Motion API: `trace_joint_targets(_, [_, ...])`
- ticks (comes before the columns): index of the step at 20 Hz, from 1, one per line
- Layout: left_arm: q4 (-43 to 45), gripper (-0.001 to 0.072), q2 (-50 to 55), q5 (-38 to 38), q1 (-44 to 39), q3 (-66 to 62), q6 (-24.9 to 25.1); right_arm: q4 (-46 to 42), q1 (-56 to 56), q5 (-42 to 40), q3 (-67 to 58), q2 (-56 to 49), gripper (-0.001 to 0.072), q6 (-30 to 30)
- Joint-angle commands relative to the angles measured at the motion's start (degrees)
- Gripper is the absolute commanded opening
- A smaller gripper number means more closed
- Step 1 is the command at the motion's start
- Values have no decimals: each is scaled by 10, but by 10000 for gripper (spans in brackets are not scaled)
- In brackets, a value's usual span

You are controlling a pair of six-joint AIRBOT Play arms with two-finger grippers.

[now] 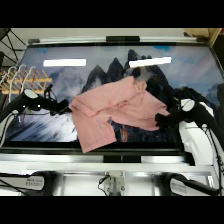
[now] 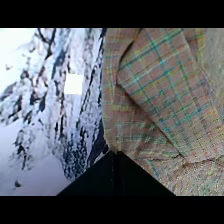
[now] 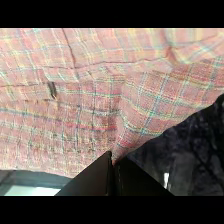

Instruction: Fold the shirts.

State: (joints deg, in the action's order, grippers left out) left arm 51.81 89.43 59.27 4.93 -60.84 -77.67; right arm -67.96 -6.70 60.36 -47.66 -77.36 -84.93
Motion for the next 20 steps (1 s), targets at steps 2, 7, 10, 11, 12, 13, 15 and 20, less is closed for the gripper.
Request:
trace_joint_targets(2, [0, 28, 0, 19, 0, 0, 1, 9, 0, -68, 1, 13, 48, 12])
trace_joint_targets(7, [0, 28, 0, 36, 0, 0, 1, 20, 0, -98, -3, 13, 57, 10])
trace_joint_targets(10, [1, 28, 0, 39, 0, 0, 2, 20, 0, -90, -28, 13, 72, 10])
trace_joint_targets(11, [1, 28, 0, 39, 0, 0, 2, 21, 0, -96, -34, 13, 72, 9])
trace_joint_targets(12, [2, 28, 0, 38, 0, 0, 2, 24, 0, -108, -35, 12, 72, 0])
trace_joint_targets(13, [2, 28, 0, 38, 0, 0, 4, 22, 0, -110, -35, 7, 72, -5])
trace_joint_targets(15, [2, 28, 0, 38, 0, 0, 5, 18, 0, -93, -35, -11, 148, -5])
trace_joint_targets(20, [2, 28, 0, 38, 0, 0, 6, -61, 0, 27, -64, -1, 580, -1])
